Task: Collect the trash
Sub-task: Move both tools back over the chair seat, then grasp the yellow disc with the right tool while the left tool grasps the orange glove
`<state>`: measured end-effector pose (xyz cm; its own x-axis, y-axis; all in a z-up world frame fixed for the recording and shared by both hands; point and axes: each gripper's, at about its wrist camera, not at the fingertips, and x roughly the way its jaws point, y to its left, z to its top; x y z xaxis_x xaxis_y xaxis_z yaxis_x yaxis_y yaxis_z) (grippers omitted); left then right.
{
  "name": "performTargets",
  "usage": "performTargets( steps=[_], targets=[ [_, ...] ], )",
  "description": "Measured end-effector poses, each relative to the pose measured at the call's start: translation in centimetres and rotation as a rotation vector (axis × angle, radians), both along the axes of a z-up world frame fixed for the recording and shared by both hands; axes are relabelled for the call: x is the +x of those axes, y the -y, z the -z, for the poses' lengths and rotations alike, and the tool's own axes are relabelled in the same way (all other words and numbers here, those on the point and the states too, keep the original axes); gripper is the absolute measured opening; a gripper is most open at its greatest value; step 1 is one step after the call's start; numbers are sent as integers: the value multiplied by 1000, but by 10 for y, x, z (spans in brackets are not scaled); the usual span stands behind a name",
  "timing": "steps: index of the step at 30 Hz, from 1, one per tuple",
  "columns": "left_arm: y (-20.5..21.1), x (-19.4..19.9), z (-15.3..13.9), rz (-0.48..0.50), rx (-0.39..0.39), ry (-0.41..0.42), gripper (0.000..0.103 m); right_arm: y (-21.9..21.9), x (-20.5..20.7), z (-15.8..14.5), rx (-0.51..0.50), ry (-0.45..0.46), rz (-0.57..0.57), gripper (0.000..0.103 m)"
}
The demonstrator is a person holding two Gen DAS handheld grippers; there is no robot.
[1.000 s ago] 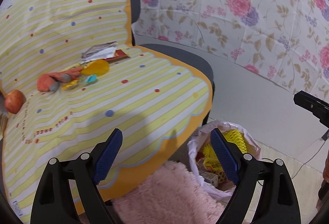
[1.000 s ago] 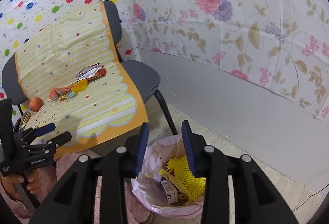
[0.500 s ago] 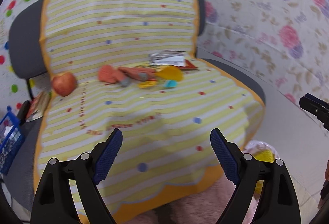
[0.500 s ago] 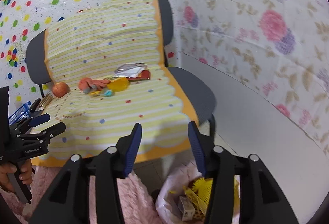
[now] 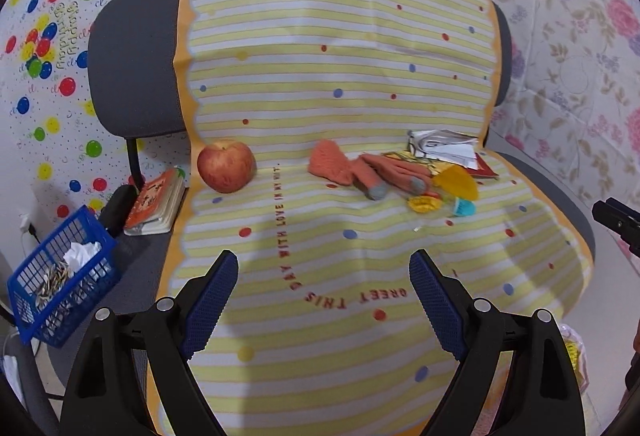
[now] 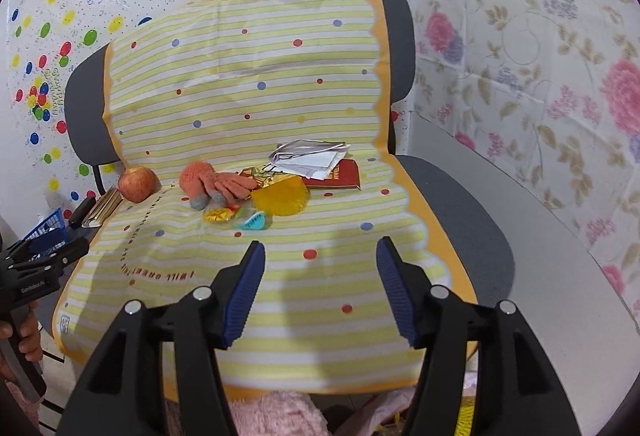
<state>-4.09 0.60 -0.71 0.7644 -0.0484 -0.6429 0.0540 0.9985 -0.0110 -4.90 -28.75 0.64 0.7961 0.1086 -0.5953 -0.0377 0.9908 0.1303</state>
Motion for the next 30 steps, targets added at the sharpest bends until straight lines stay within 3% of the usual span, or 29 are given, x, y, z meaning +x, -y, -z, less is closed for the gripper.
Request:
performTargets(
  steps=[16, 18, 23, 28, 30],
  targets=[
    [4, 89, 30, -16, -5, -55, 87, -32, 118, 47, 32, -126, -74, 52],
    [6, 99, 32, -9, -3, -57, 87, -33, 135, 56, 56, -154, -81, 54],
    [12, 119, 41, 14, 3, -85, 87, -34, 176, 78, 126, -198, -82, 72],
    [14, 126, 47, 19, -2, -98, 87, -32, 206, 97, 202, -271, -86, 71],
    [13, 126, 48, 19, -7, -103, 87, -31, 210, 99, 238, -279, -108, 64]
  ],
)
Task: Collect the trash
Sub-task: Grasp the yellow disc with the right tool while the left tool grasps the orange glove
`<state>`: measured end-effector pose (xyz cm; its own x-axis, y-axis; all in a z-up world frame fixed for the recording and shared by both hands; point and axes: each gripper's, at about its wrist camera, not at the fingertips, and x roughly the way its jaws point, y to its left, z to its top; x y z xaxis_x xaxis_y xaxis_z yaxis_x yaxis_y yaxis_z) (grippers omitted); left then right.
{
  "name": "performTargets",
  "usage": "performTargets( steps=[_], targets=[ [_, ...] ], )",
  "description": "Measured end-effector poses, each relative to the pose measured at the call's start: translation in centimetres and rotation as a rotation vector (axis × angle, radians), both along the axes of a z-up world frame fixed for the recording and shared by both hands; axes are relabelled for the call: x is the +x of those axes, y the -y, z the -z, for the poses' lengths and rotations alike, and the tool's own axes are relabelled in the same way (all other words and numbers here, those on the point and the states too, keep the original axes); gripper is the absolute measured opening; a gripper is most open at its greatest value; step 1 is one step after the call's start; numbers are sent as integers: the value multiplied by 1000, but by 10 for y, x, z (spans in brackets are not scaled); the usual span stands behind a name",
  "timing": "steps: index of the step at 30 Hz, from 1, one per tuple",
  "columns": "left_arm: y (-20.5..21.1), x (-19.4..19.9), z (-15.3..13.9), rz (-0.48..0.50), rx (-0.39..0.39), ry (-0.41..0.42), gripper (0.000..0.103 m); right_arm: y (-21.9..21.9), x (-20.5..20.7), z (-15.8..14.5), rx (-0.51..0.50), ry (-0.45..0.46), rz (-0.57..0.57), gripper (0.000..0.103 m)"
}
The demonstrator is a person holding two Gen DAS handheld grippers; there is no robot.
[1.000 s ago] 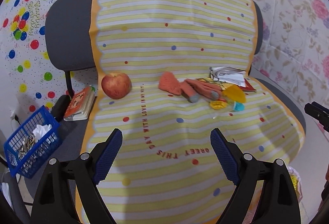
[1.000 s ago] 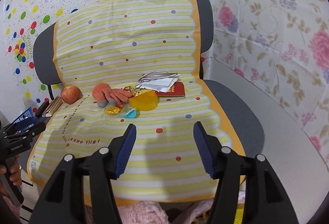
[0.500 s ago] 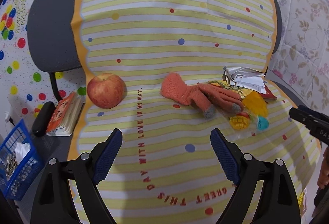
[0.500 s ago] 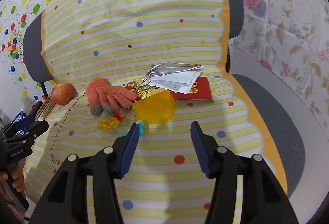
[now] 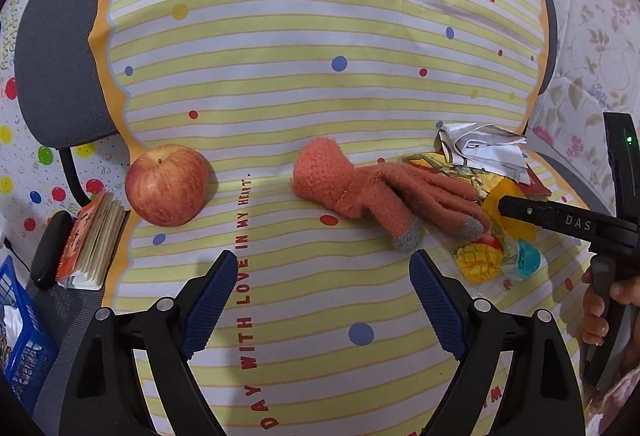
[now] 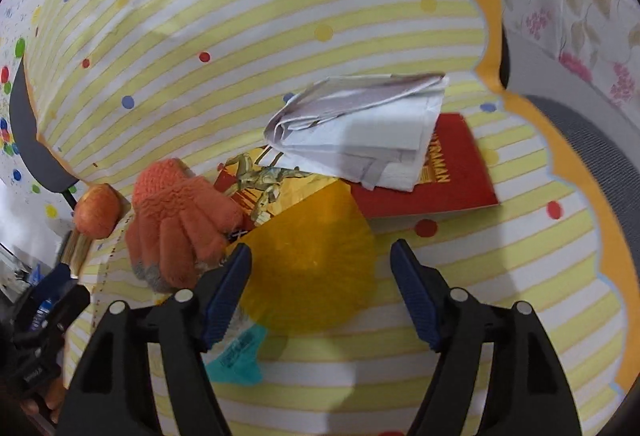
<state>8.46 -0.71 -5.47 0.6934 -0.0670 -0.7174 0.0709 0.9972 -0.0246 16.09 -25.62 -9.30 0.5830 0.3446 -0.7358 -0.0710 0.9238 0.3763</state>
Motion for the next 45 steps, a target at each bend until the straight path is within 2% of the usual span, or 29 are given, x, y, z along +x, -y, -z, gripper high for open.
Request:
performTargets(
  steps=[1, 2, 4, 5, 8, 11, 15, 16, 17, 19, 24, 28, 31, 35, 36, 37, 38, 41, 45],
  targets=[
    [0, 0, 0, 0, 0, -1, 87, -1, -1, -1, -9, 3, -2, 52],
    [0, -1, 0, -1, 0, -1, 87, -2, -2, -2, -23, 8, -5, 35],
    [0, -3, -1, 1, 0, -1, 87, -6, -8, -6, -36, 17, -33, 18],
    [1, -3, -1, 1, 2, -1, 87, -8, -13, -9, -45, 31, -47, 11],
    [3, -6, -3, 5, 7, 2, 87, -10, -26, -23, -93, 95, -49, 3],
    [7, -8, -6, 14, 16, 12, 87, -9, -49, -52, -155, 201, -29, 3],
    [15, 0, -10, 39, -9, 14, 87, -3, -70, -83, -261, 269, 22, 3],
    [19, 5, -10, 49, -15, 17, 85, -1, -74, -86, -267, 277, 25, 3],
    [21, 9, -9, 56, -18, 15, 77, 0, -79, -90, -280, 285, 28, 3],
    [26, 24, -8, 74, -43, -4, 68, 3, -84, -91, -297, 292, 28, 3],
    [35, 57, -5, 88, -75, -24, 68, 8, -89, -92, -317, 297, 30, 3],
    [40, 83, 6, 120, -94, -83, 68, 12, -88, -90, -320, 291, 35, 3],
    [42, 97, 19, 130, -78, -128, 66, 13, -86, -88, -321, 285, 36, 3],
    [39, 105, 31, 153, -116, -172, 38, 13, -84, -84, -327, 279, 28, 3],
    [39, 104, 29, 152, -119, -159, 33, 12, -84, -83, -328, 279, 26, 3],
    [38, 104, 26, 151, -116, -142, 20, 12, -84, -83, -327, 279, 24, 3],
    [38, 102, 21, 150, -107, -113, 17, 11, -84, -83, -328, 281, 22, 3],
    [33, 89, -18, 134, -73, 28, 16, 10, -86, -88, -331, 294, 27, 3],
    [26, 51, -86, 152, -92, 195, 16, 14, -97, -103, -308, 328, 48, 3]
  ],
)
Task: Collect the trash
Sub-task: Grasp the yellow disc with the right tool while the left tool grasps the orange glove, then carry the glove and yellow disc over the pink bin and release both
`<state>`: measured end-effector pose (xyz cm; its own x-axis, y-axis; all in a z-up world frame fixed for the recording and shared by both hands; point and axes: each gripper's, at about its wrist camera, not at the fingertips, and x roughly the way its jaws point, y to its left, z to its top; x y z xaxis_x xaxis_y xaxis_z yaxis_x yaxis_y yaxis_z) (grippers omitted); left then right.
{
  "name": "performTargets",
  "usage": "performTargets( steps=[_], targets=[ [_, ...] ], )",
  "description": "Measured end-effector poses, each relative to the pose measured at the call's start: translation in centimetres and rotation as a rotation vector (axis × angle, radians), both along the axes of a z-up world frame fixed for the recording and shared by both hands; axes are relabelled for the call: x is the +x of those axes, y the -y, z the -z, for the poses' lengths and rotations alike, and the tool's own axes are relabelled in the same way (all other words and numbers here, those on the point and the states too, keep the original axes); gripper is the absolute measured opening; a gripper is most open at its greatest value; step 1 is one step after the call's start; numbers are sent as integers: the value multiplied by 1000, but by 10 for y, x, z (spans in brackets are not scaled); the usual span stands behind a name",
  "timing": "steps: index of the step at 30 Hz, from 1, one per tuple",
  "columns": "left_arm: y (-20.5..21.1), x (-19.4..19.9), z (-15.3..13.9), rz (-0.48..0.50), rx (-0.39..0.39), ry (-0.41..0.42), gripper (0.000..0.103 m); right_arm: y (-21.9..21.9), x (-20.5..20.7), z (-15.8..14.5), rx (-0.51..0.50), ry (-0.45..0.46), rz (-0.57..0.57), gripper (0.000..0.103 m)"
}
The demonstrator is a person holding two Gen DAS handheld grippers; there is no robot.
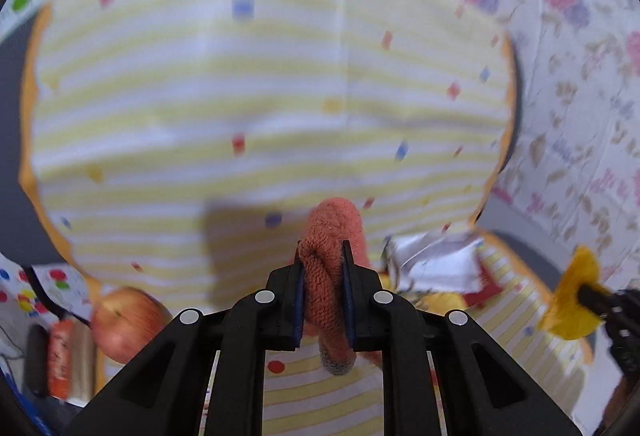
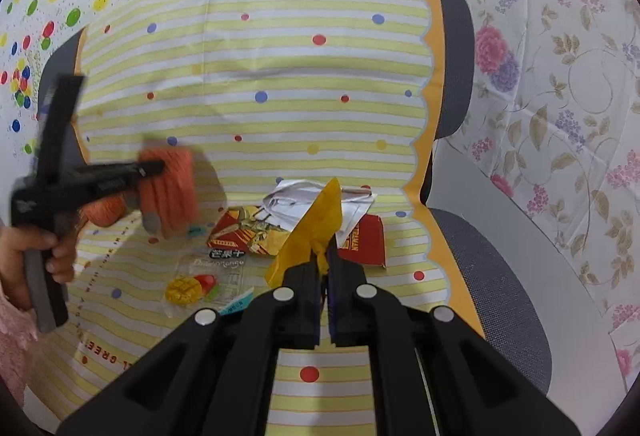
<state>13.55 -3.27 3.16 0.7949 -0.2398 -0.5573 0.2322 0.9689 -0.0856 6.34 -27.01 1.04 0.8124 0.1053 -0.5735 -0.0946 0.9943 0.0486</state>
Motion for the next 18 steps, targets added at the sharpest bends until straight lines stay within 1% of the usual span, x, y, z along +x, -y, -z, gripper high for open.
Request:
performTargets(
  steps=[1, 2, 4, 6, 11, 15, 18],
  targets=[
    [1, -11, -10, 7, 6, 24, 16, 1, -4, -4, 8, 8, 1, 3],
    [5, -26, -20, 9, 28, 46, 16, 1, -10, -8, 18, 17, 0, 3],
    [9, -44, -27, 16, 50, 60, 16, 1, -19, -13, 21, 28, -1, 3],
    [12, -65, -26, 27, 44, 62, 16, 1, -29, -16, 26, 29, -4, 3],
    [21, -111, -5, 40, 9, 29, 16, 2, -59, -15, 42, 18, -8, 3],
    [30, -145, 18, 67, 11, 5, 16, 4, -86, -8, 41, 3, -1, 3],
    [38, -165, 25, 98, 3, 8, 16, 8, -101, -1, 31, -13, 11, 3]
  ],
)
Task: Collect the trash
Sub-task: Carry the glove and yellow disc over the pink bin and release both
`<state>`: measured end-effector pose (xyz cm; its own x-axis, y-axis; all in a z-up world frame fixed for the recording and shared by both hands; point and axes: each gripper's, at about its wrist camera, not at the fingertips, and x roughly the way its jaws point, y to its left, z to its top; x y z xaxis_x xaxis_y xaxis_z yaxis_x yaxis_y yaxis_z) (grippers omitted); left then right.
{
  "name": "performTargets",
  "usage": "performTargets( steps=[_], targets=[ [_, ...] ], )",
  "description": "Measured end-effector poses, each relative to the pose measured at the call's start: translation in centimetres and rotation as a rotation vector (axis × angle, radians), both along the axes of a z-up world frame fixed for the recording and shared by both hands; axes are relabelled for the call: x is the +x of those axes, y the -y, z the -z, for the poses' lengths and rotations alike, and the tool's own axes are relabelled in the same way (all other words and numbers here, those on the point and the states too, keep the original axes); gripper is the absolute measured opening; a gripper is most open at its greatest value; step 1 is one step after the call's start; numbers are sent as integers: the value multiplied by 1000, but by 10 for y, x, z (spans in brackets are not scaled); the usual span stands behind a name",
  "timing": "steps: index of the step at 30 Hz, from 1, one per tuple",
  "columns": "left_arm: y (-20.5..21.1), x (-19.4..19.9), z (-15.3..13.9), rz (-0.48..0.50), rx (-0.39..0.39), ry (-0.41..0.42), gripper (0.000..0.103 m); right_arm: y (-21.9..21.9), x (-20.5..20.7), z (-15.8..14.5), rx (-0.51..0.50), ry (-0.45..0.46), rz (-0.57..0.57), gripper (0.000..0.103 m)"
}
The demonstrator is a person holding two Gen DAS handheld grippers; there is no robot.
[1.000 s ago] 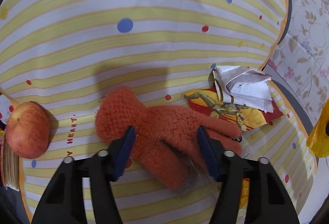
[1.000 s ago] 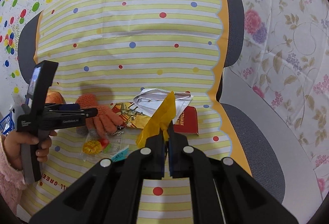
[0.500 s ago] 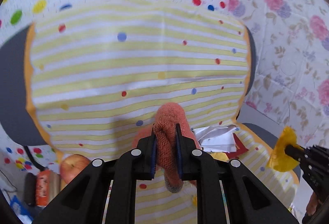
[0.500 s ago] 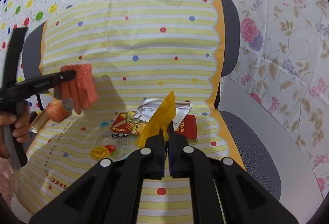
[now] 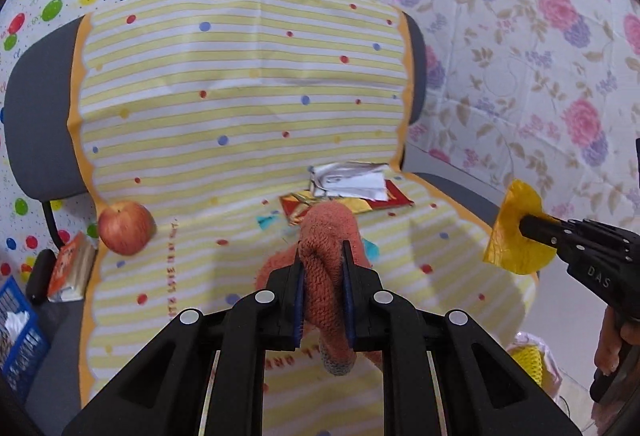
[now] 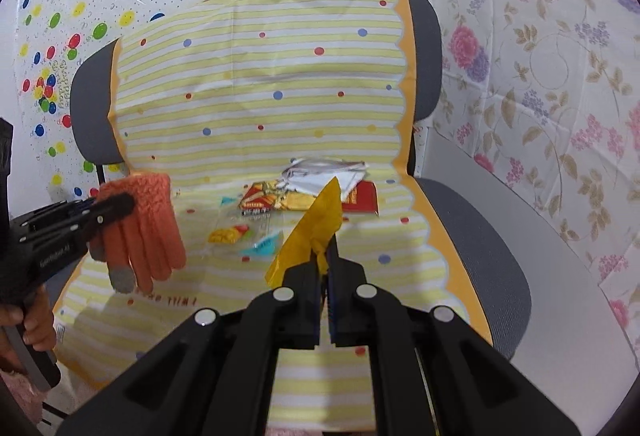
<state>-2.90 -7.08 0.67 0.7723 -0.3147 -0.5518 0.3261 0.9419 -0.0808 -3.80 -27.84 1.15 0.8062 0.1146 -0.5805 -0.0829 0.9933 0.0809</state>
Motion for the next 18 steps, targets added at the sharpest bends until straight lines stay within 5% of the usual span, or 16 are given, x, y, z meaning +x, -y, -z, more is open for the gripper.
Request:
performTargets(
  steps=[18],
  targets=[
    [78, -91, 5, 282, -73, 42, 16, 52, -112, 16, -20, -17, 187, 3]
  ],
)
